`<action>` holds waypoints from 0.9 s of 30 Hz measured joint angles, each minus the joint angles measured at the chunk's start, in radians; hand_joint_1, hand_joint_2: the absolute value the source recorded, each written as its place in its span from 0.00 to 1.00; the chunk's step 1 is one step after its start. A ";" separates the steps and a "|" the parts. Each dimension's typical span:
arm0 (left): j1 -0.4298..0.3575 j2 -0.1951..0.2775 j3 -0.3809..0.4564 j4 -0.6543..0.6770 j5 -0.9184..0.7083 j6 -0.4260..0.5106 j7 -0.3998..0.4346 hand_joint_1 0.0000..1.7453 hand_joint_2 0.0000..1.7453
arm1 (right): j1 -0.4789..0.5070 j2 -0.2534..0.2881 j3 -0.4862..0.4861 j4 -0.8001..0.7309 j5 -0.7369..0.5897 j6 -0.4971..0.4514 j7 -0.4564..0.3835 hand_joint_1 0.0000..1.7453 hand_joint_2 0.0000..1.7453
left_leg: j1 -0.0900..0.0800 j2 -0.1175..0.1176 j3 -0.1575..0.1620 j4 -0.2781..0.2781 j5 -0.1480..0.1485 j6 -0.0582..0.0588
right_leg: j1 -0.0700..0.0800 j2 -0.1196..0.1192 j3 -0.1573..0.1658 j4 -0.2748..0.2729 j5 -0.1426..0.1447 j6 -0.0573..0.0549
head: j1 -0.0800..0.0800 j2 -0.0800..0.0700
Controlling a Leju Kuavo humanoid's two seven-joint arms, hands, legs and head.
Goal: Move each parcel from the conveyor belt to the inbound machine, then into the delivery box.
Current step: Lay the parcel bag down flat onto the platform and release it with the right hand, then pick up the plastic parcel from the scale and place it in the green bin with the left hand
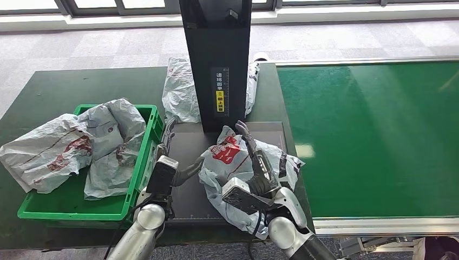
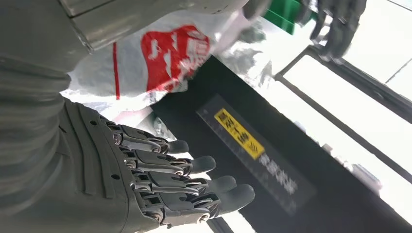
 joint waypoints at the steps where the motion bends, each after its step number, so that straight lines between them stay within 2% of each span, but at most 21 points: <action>1: 0.000 0.001 0.001 0.000 -0.005 0.002 -0.003 0.00 1.00 | 0.009 0.000 -0.017 -0.015 -0.038 0.002 -0.022 0.00 1.00 | 0.000 0.000 0.000 0.000 0.000 0.000 | 0.000 0.000 0.000 0.000 0.000 0.000 | 0.000 0.000; 5: -0.002 0.002 0.002 0.000 -0.017 0.004 -0.009 0.00 1.00 | 0.040 0.000 -0.088 -0.065 -0.152 0.036 -0.066 0.00 1.00 | 0.000 0.000 0.000 0.000 0.000 0.000 | 0.000 0.000 0.000 0.000 0.000 0.000 | 0.000 0.000; 13: -0.004 0.002 0.003 -0.001 -0.018 0.004 -0.010 0.00 1.00 | 0.064 0.000 -0.135 -0.105 -0.166 0.045 -0.076 0.00 1.00 | 0.000 0.000 0.000 0.000 0.000 0.000 | 0.000 0.000 0.000 0.000 0.000 0.000 | 0.000 0.000; 16: -0.004 0.002 0.003 -0.001 -0.024 -0.006 -0.011 0.00 1.00 | 0.069 0.001 -0.146 -0.110 -0.212 0.070 -0.082 0.00 1.00 | 0.000 0.000 0.000 0.000 0.000 0.000 | 0.000 0.000 0.000 0.000 0.000 0.000 | 0.000 0.000; 20: -0.007 0.008 0.000 0.001 -0.071 -0.099 -0.017 0.00 1.00 | 0.073 0.015 -0.186 -0.111 -0.332 0.155 -0.089 0.00 1.00 | 0.000 0.000 0.000 0.000 0.000 0.000 | 0.000 0.000 0.000 0.000 0.000 0.000 | 0.000 0.000; 24: -0.023 0.029 -0.059 0.034 -0.260 -0.256 -0.008 0.00 1.00 | 0.069 0.044 -0.256 -0.111 -0.351 0.207 -0.060 0.00 1.00 | 0.000 0.000 0.000 0.000 0.000 0.000 | 0.000 0.000 0.000 0.000 0.000 0.000 | 0.000 0.000; 27: -0.045 0.035 -0.117 0.093 -0.389 -0.275 0.004 0.00 1.00 | 0.070 0.062 -0.308 -0.111 -0.352 0.237 -0.056 0.00 1.00 | 0.000 0.000 0.000 0.000 0.000 0.000 | 0.000 0.000 0.000 0.000 0.000 0.000 | 0.000 0.000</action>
